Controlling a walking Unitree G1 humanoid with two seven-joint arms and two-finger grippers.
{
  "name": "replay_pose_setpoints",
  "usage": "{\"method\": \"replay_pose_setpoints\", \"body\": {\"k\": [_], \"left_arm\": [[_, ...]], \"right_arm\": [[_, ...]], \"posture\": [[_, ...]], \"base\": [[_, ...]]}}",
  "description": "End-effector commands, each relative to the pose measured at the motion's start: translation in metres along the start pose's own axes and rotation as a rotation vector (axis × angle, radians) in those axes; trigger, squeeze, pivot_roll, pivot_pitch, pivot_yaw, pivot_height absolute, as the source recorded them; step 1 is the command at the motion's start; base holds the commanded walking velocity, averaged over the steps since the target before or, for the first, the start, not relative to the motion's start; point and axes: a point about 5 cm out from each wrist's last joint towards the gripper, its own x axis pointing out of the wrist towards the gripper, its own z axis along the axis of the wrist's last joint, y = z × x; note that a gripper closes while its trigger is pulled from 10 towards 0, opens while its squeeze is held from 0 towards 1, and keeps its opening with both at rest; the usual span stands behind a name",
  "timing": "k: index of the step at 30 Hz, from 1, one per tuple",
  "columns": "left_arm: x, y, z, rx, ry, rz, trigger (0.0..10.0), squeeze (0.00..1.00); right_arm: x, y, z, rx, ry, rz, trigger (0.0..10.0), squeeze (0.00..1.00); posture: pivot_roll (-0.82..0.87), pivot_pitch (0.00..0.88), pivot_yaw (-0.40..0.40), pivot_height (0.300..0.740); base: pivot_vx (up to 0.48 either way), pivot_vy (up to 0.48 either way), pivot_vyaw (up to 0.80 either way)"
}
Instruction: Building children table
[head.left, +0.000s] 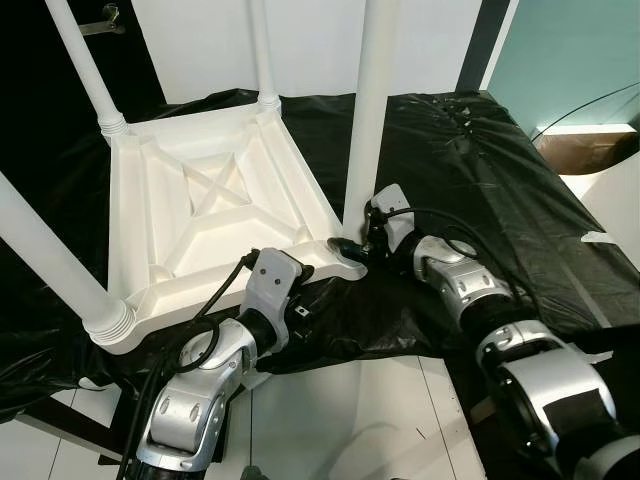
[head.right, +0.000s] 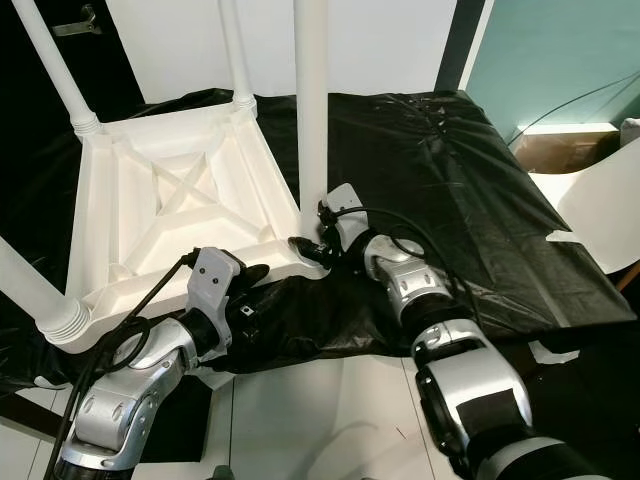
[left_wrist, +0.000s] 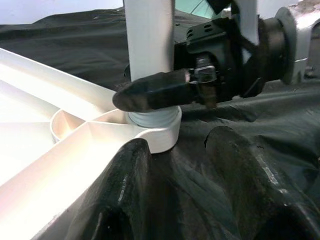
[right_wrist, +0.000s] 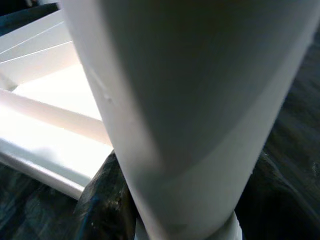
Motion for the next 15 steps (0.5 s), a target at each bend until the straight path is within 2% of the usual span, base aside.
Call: {"method": "replay_pose_setpoints", "body": {"k": [1, 7, 9, 12, 15], "left_arm": [[-0.001, -0.001, 0.000, -0.003, 0.004, 0.024, 10.0, 0.00], [-0.001, -0.003, -0.001, -0.011, 0.005, 0.020, 10.0, 0.00], [-0.001, -0.004, -0.002, -0.011, 0.008, 0.014, 10.0, 0.00], [-0.001, -0.004, -0.002, -0.011, 0.010, 0.012, 10.0, 0.00], [-0.001, -0.004, -0.002, -0.012, 0.009, 0.012, 10.0, 0.00]], "right_arm": [[-0.001, 0.004, -0.019, 0.040, 0.078, -0.073, 0.0, 0.00], [0.003, 0.016, -0.021, 0.077, 0.072, -0.196, 0.0, 0.00], [0.003, 0.026, -0.024, 0.122, 0.066, -0.274, 0.0, 0.00], [0.002, 0.029, -0.024, 0.144, 0.059, -0.314, 0.0, 0.00], [-0.001, 0.037, -0.025, 0.229, 0.034, -0.448, 0.0, 0.00]], "posture": [[0.08, 0.018, -0.042, 0.740], [0.07, 0.019, -0.040, 0.740], [0.08, 0.018, -0.039, 0.740], [0.08, 0.018, -0.039, 0.740], [0.08, 0.013, -0.039, 0.740]], "base": [[0.000, 0.000, 0.00], [0.000, 0.000, 0.00], [0.000, 0.000, 0.00], [0.000, 0.000, 0.00], [0.000, 0.000, 0.00]]}}
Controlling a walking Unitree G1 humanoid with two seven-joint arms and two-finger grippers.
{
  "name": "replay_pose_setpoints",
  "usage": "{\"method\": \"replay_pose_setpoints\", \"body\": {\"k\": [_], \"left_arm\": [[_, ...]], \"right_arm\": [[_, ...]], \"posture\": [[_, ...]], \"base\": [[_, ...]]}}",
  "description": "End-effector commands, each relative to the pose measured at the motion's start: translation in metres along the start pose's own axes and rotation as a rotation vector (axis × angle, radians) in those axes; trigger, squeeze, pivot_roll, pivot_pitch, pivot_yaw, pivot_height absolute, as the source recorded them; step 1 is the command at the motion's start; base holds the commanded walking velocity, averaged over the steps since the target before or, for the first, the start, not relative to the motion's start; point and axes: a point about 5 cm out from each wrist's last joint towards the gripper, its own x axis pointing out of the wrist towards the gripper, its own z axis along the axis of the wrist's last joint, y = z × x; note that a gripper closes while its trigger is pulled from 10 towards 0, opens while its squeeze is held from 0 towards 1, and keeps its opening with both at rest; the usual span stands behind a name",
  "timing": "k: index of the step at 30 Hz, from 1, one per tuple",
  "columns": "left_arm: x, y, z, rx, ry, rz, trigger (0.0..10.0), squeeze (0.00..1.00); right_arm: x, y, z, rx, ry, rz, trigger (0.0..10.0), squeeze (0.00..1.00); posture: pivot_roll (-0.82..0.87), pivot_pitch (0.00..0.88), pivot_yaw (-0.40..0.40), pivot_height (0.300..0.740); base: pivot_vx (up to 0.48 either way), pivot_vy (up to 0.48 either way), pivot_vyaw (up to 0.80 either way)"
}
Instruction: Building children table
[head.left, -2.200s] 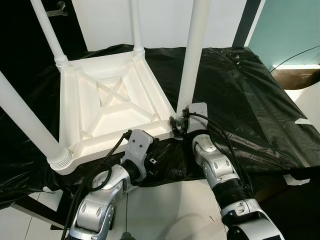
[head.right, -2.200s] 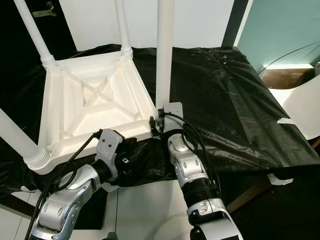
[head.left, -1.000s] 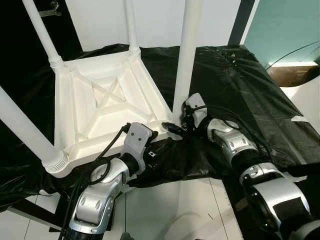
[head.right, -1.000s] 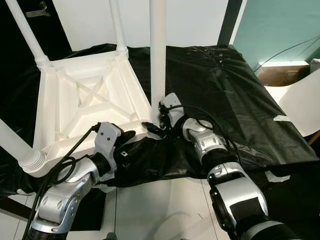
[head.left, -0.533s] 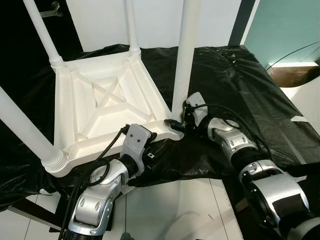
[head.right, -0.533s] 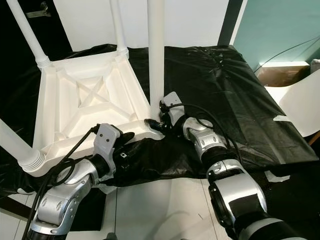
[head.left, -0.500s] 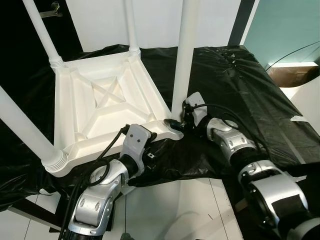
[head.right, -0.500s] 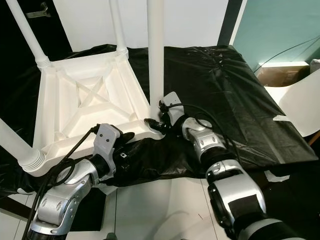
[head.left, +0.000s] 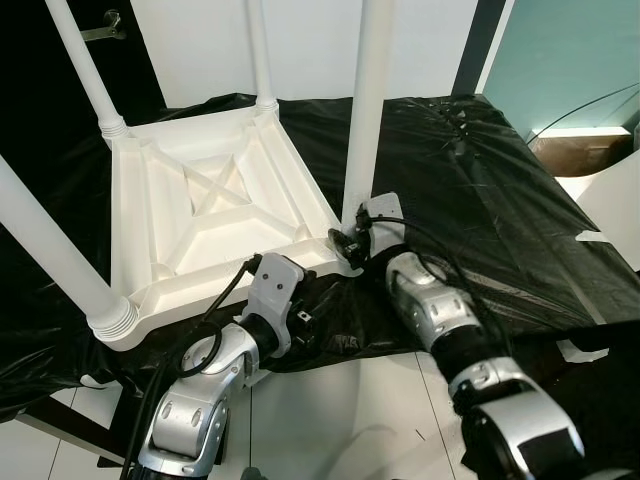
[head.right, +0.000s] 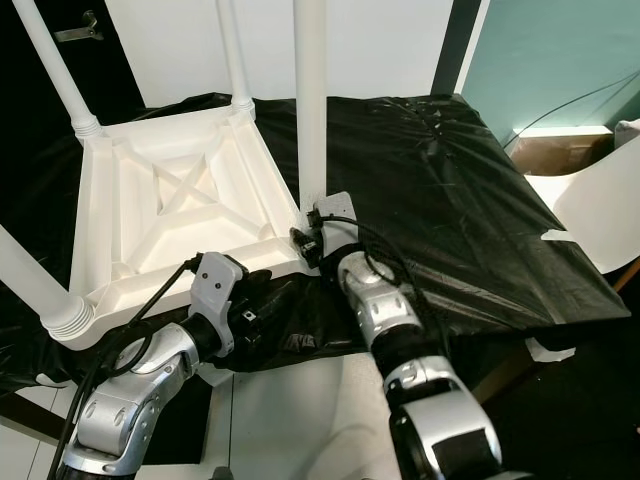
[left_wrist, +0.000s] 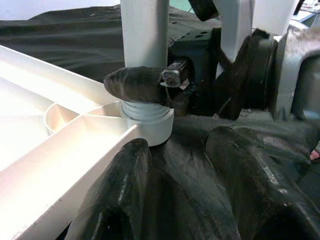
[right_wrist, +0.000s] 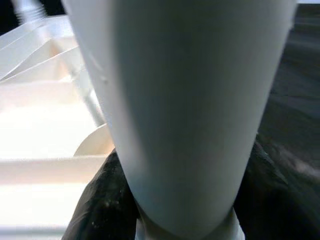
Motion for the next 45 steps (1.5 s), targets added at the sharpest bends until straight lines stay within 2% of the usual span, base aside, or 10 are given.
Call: {"method": "replay_pose_setpoints", "body": {"k": [1, 10, 11, 12, 19, 20, 21, 36, 37, 45], "left_arm": [[0.000, -0.001, 0.001, -0.002, -0.001, 0.018, 10.0, 0.00], [0.002, -0.002, 0.000, -0.004, 0.002, 0.013, 10.0, 0.00], [0.002, -0.002, 0.000, -0.004, 0.001, 0.014, 10.0, 0.00], [0.002, -0.003, 0.000, -0.004, 0.001, 0.015, 10.0, 0.00], [0.001, -0.003, 0.000, -0.006, 0.000, 0.018, 10.0, 0.00], [0.001, -0.004, -0.001, -0.008, 0.000, 0.020, 10.0, 0.00], [0.001, -0.004, -0.001, -0.009, 0.000, 0.020, 10.0, 0.00], [-0.001, -0.003, -0.001, -0.014, -0.002, 0.032, 10.0, 0.00], [-0.001, -0.003, -0.001, -0.013, -0.002, 0.034, 10.0, 0.00], [-0.001, 0.000, 0.000, -0.009, -0.005, 0.043, 10.0, 0.00]], "right_arm": [[-0.006, 0.001, -0.017, 0.043, 0.073, -0.059, 0.0, 0.00], [-0.010, 0.008, -0.007, 0.066, 0.034, -0.034, 0.0, 0.00], [-0.011, 0.008, -0.006, 0.065, 0.034, -0.034, 3.3, 0.00], [-0.011, 0.007, -0.005, 0.062, 0.033, -0.040, 10.0, 0.00], [-0.012, 0.003, -0.002, 0.043, 0.026, -0.043, 10.0, 0.00], [-0.012, 0.001, -0.001, 0.026, 0.012, -0.032, 10.0, 0.41], [-0.014, -0.001, 0.001, 0.020, -0.002, -0.009, 10.0, 1.00], [-0.019, -0.038, 0.014, -0.060, -0.053, 0.259, 10.0, 1.00], [-0.018, -0.041, 0.015, -0.072, -0.043, 0.311, 10.0, 0.00], [-0.009, -0.044, 0.017, -0.149, -0.006, 0.452, 10.0, 0.00]], "posture": [[0.08, 0.010, -0.039, 0.740], [0.08, 0.000, -0.043, 0.740], [0.08, 0.000, -0.043, 0.740], [0.08, 0.000, -0.046, 0.740], [0.08, 0.002, -0.048, 0.740], [0.08, 0.002, -0.048, 0.740], [0.08, 0.006, -0.051, 0.740], [0.08, 0.010, -0.056, 0.740], [0.08, 0.011, -0.054, 0.740], [0.09, 0.014, -0.059, 0.740]], "base": [[0.000, 0.000, 0.00], [0.000, 0.000, 0.00], [0.000, 0.000, 0.00], [0.000, 0.000, 0.00], [0.000, 0.000, 0.00], [0.000, 0.000, 0.00], [0.000, 0.000, 0.00], [0.000, 0.000, 0.00], [0.000, 0.000, 0.00], [0.000, 0.000, 0.00]]}}
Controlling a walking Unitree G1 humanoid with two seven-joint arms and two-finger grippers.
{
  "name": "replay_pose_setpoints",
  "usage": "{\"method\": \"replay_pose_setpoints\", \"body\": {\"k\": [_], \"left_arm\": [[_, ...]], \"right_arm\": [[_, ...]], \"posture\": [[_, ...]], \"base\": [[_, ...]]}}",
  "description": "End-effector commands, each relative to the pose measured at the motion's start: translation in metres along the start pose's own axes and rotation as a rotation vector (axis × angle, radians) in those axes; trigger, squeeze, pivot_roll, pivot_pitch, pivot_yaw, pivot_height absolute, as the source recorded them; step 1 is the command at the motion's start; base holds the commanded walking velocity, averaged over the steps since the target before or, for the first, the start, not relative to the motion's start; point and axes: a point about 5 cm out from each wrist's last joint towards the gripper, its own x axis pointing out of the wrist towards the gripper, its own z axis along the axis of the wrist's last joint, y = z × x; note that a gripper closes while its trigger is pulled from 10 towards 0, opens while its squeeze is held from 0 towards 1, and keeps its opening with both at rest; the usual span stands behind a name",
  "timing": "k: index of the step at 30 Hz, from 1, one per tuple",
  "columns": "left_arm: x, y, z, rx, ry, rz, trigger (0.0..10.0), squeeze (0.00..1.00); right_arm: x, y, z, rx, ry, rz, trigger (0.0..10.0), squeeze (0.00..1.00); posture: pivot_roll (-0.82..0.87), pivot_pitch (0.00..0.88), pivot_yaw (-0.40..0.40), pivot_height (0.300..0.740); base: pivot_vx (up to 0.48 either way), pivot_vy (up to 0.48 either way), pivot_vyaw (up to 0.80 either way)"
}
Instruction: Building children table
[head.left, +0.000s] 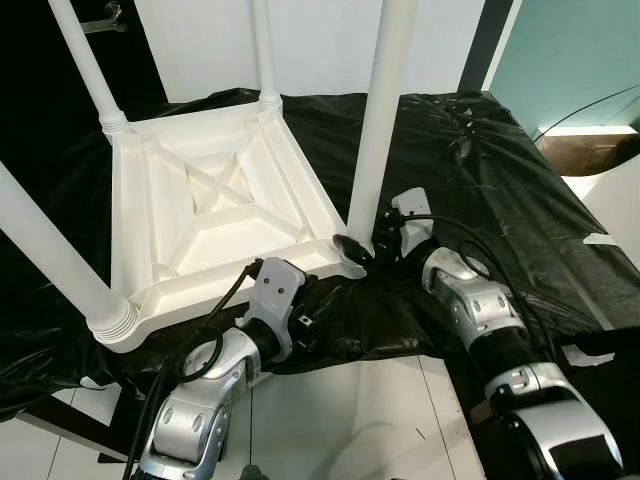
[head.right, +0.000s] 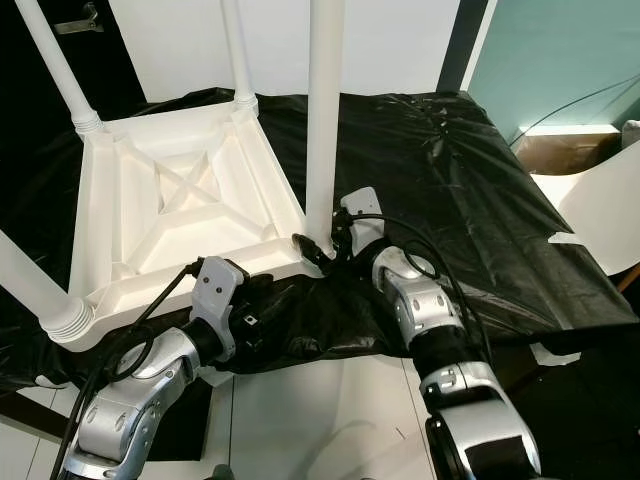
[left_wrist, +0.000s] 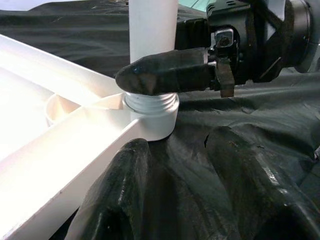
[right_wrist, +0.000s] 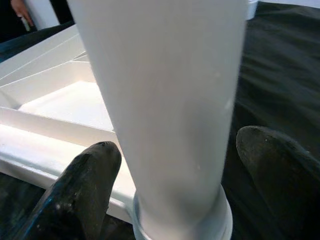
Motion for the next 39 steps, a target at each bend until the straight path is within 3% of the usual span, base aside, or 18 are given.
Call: {"method": "replay_pose_setpoints", "body": {"k": [1, 10, 11, 14, 15, 24, 32, 34, 39], "left_arm": [[0.001, 0.003, 0.003, 0.003, -0.007, 0.043, 10.0, 0.00], [-0.001, 0.006, 0.005, 0.009, -0.016, 0.067, 10.0, 0.00], [-0.001, 0.005, 0.005, 0.010, -0.015, 0.068, 10.0, 0.00], [-0.001, 0.005, 0.005, 0.010, -0.015, 0.068, 10.0, 0.00], [-0.001, 0.005, 0.005, 0.010, -0.015, 0.069, 10.0, 0.00], [-0.003, 0.004, 0.005, 0.007, -0.013, 0.070, 10.0, 0.00], [-0.004, 0.002, 0.004, -0.004, -0.011, 0.061, 10.0, 0.00], [-0.004, 0.001, 0.003, -0.005, -0.009, 0.059, 10.0, 0.00], [-0.004, 0.001, 0.003, -0.009, -0.006, 0.054, 10.0, 0.00]], "right_arm": [[0.001, 0.000, 0.000, -0.020, 0.010, 0.033, 10.0, 0.00], [0.013, 0.000, 0.005, -0.124, 0.063, 0.183, 10.0, 0.00], [0.014, 0.000, 0.005, -0.141, 0.073, 0.199, 6.4, 0.00], [0.014, 0.000, 0.005, -0.141, 0.073, 0.199, 6.4, 0.00], [0.015, 0.000, 0.005, -0.151, 0.081, 0.210, 0.0, 0.00], [0.011, -0.004, -0.009, -0.136, 0.148, 0.190, 0.0, 0.00], [0.012, -0.001, -0.025, -0.029, 0.183, 0.015, 0.0, 0.00], [0.013, 0.002, -0.029, 0.026, 0.186, -0.047, 0.0, 0.00], [0.015, 0.014, -0.034, 0.055, 0.179, -0.171, 0.0, 0.00]], "posture": [[0.09, 0.014, -0.059, 0.740], [0.11, 0.007, -0.064, 0.740], [0.11, 0.004, -0.064, 0.740], [0.11, 0.004, -0.064, 0.740], [0.11, 0.005, -0.066, 0.740], [0.12, 0.010, -0.068, 0.740], [0.11, 0.018, -0.070, 0.740], [0.10, 0.021, -0.067, 0.740], [0.10, 0.022, -0.063, 0.740]], "base": [[0.000, 0.000, 0.00], [0.000, 0.000, 0.00], [0.000, 0.000, 0.00], [0.000, 0.000, 0.00], [0.000, 0.000, 0.00], [0.000, 0.000, 0.00], [0.000, 0.000, 0.00], [0.000, 0.000, 0.00], [0.000, 0.000, 0.00]]}}
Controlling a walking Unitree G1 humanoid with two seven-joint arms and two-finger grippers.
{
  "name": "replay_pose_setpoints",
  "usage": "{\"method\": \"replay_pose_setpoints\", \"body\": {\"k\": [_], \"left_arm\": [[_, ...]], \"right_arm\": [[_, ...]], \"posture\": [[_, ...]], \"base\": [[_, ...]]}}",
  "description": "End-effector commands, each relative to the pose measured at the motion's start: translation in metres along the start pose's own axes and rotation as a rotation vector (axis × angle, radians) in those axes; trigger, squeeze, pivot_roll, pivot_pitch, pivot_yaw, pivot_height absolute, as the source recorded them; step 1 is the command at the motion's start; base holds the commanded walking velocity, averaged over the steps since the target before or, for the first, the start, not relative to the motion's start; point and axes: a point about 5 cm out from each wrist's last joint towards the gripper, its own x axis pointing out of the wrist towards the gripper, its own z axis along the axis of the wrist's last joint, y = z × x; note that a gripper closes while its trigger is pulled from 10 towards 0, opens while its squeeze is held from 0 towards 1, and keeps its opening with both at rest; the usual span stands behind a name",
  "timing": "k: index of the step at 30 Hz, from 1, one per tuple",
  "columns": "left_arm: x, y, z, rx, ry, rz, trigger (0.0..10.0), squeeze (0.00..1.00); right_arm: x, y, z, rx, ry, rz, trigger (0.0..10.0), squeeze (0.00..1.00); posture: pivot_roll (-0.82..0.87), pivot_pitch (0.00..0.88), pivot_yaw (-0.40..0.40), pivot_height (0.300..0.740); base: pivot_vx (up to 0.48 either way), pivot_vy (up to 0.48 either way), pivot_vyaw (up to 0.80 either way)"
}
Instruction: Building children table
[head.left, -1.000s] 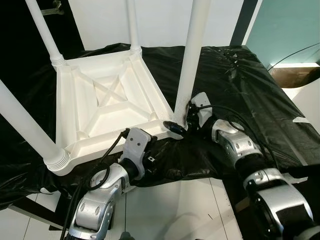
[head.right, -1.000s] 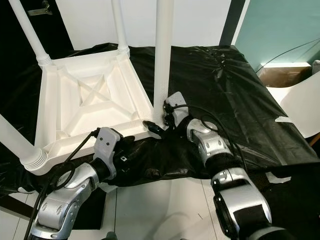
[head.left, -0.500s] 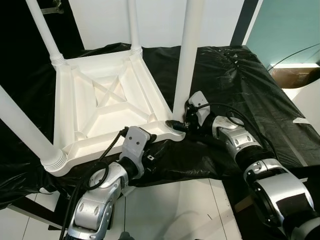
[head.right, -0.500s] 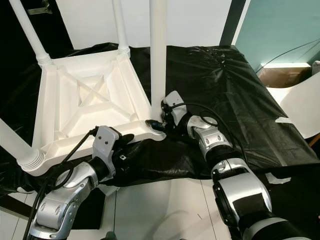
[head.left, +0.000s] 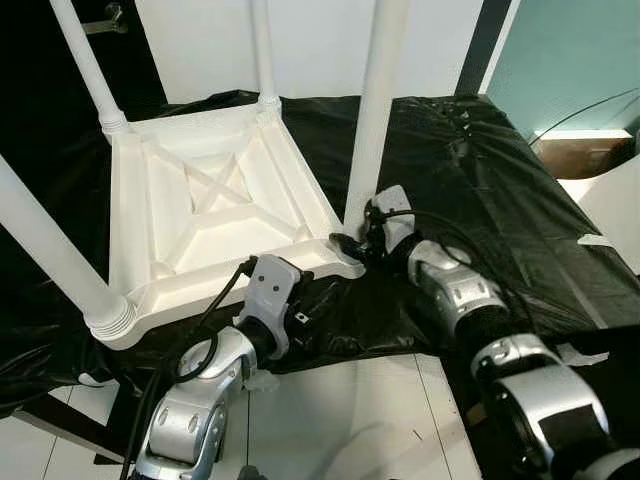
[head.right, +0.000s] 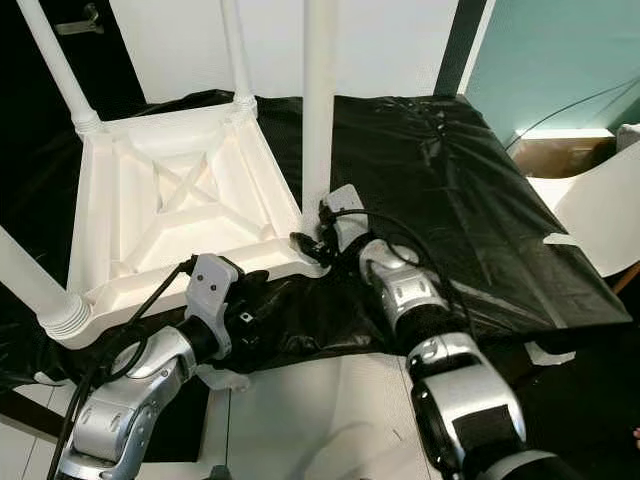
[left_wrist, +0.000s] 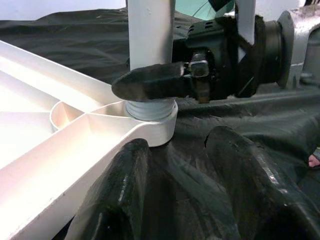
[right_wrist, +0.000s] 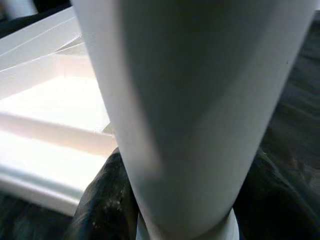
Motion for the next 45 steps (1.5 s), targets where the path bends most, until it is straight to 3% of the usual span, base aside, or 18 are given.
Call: {"method": "replay_pose_setpoints", "body": {"k": [1, 8, 9, 15, 16, 22, 23, 24, 25, 33, 34, 36, 37, 40, 45], "left_arm": [[-0.001, -0.001, 0.000, -0.010, 0.003, 0.039, 10.0, 0.00], [0.002, -0.003, -0.001, -0.014, 0.003, 0.028, 10.0, 0.00], [0.003, -0.004, -0.001, -0.016, 0.003, 0.023, 10.0, 0.00], [0.004, -0.005, -0.001, -0.017, 0.004, 0.016, 10.0, 0.00], [0.004, -0.005, -0.002, -0.017, 0.005, 0.014, 10.0, 0.00], [0.003, -0.003, -0.001, -0.013, 0.004, 0.019, 10.0, 0.00], [0.003, -0.004, -0.002, -0.012, 0.005, 0.019, 10.0, 0.00], [0.003, -0.004, -0.002, -0.012, 0.005, 0.019, 10.0, 0.00], [0.003, -0.005, -0.002, -0.012, 0.005, 0.018, 10.0, 0.00], [0.003, -0.004, -0.001, -0.009, 0.005, 0.021, 10.0, 0.00], [0.002, -0.004, -0.002, -0.008, 0.006, 0.022, 10.0, 0.00], [0.002, -0.004, -0.002, -0.008, 0.006, 0.022, 10.0, 0.00], [0.002, -0.004, -0.002, -0.007, 0.007, 0.023, 10.0, 0.00], [0.002, -0.002, -0.001, -0.004, 0.006, 0.027, 10.0, 0.00], [0.002, -0.001, 0.000, 0.004, 0.005, 0.027, 10.0, 0.00]], "right_arm": [[-0.004, 0.005, -0.025, 0.047, 0.111, -0.061, 0.0, 0.00], [-0.002, 0.025, -0.025, 0.144, 0.083, -0.291, 0.0, 0.00], [-0.002, 0.033, -0.023, 0.185, 0.072, -0.340, 0.0, 0.00], [-0.004, 0.036, -0.021, 0.182, 0.070, -0.336, 0.0, 0.00], [-0.005, 0.037, -0.020, 0.182, 0.072, -0.342, 10.0, 0.00], [-0.006, 0.037, -0.018, 0.187, 0.054, -0.337, 10.0, 0.00], [-0.007, 0.036, -0.016, 0.180, 0.039, -0.341, 10.0, 0.67], [-0.007, 0.036, -0.016, 0.180, 0.039, -0.341, 10.0, 0.67], [-0.008, 0.036, -0.013, 0.168, 0.015, -0.337, 10.0, 1.00], [-0.014, 0.026, -0.006, 0.163, -0.059, -0.225, 10.0, 1.00], [-0.016, 0.021, -0.008, 0.157, -0.059, -0.198, 10.0, 0.82], [-0.016, 0.021, -0.008, 0.157, -0.059, -0.198, 10.0, 0.82], [-0.018, 0.015, -0.009, 0.138, -0.064, -0.171, 10.0, 0.00], [-0.020, 0.001, -0.005, 0.059, -0.084, -0.060, 10.0, 0.00], [-0.015, -0.007, 0.000, -0.019, -0.076, 0.008, 10.0, 0.00]], "posture": [[0.10, 0.022, -0.062, 0.740], [0.09, 0.016, -0.067, 0.740], [0.09, 0.011, -0.068, 0.740], [0.09, 0.010, -0.068, 0.740], [0.09, 0.010, -0.069, 0.740], [0.10, 0.003, -0.071, 0.740], [0.10, 0.002, -0.072, 0.740], [0.10, 0.002, -0.072, 0.740], [0.10, 0.002, -0.072, 0.740], [0.10, 0.000, -0.072, 0.740], [0.10, 0.000, -0.072, 0.740], [0.10, 0.000, -0.072, 0.740], [0.10, 0.000, -0.070, 0.740], [0.10, 0.001, -0.066, 0.740], [0.09, 0.000, -0.058, 0.740]], "base": [[0.000, 0.000, 0.00], [0.000, 0.000, 0.00], [0.000, 0.000, 0.00], [0.000, 0.000, 0.00], [0.000, 0.000, 0.00], [0.000, 0.000, 0.00], [0.000, 0.000, 0.00], [0.000, 0.000, 0.00], [0.000, 0.000, 0.00], [0.000, 0.000, 0.00], [0.000, 0.000, 0.00], [0.000, 0.000, 0.00], [0.000, 0.000, 0.00], [0.000, 0.000, 0.00], [0.000, 0.000, 0.00]]}}
